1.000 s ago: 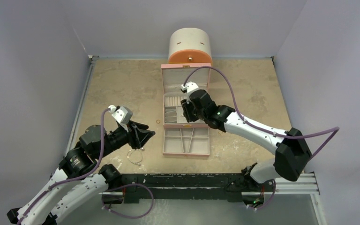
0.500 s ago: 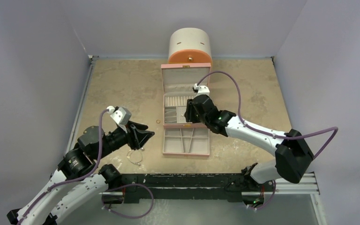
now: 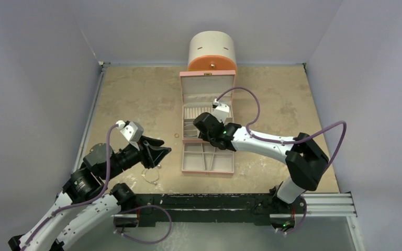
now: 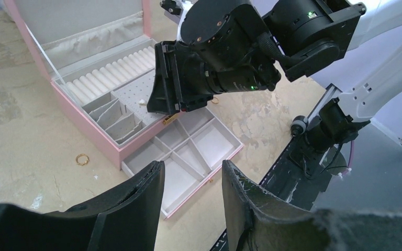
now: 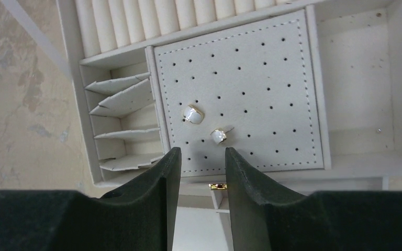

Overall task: Organize the mixed jewelry
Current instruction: Pick up the jewelry from the jewelry box.

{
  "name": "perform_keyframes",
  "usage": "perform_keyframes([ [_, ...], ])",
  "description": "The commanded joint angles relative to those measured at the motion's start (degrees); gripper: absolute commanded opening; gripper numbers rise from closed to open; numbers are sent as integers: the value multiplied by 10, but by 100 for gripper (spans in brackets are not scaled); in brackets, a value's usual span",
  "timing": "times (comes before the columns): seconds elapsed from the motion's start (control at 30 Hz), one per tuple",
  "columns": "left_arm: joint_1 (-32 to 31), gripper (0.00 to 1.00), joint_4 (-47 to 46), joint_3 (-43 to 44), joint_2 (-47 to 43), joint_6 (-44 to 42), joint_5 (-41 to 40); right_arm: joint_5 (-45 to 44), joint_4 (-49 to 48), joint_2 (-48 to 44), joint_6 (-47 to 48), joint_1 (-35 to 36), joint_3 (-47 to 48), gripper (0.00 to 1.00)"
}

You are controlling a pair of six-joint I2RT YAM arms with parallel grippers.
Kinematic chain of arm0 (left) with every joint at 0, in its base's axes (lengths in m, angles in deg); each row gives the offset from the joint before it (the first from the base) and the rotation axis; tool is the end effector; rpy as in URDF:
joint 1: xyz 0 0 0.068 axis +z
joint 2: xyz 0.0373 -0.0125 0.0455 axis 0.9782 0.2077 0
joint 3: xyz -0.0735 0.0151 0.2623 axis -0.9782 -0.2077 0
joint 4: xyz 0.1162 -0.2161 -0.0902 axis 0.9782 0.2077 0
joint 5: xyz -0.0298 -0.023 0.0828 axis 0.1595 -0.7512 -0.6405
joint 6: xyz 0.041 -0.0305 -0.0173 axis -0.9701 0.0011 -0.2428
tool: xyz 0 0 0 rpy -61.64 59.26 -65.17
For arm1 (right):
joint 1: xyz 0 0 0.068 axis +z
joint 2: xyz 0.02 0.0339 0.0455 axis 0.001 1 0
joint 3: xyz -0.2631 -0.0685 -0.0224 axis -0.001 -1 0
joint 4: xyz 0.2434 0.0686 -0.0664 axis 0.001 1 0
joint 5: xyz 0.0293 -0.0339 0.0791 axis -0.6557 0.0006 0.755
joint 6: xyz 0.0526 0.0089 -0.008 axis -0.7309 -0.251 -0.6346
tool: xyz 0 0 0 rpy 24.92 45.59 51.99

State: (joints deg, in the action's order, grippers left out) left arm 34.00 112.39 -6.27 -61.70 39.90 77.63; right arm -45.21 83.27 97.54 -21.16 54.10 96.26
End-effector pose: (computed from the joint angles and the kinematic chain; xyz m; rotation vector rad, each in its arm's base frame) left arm 0.0631 -0.0662 0.3412 0.4671 1.7104 -0.9000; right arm 0.2200 0.2726 0.2332 0.2977 2.2203 0.4317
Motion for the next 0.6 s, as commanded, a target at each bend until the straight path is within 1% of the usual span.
perform_keyframes([
  [0.0,1,44,-30,0,-13,-9,12,-111,109,9,-126,14,45,39],
  [0.23,0,44,-31,0,-19,-10,17,-154,181,38,-210,20,75,39],
  [0.33,0,44,-32,-1,-22,-10,18,-159,191,46,-235,20,80,39],
  [0.57,1,45,-32,-2,-23,-11,20,-168,202,61,-261,20,101,39],
])
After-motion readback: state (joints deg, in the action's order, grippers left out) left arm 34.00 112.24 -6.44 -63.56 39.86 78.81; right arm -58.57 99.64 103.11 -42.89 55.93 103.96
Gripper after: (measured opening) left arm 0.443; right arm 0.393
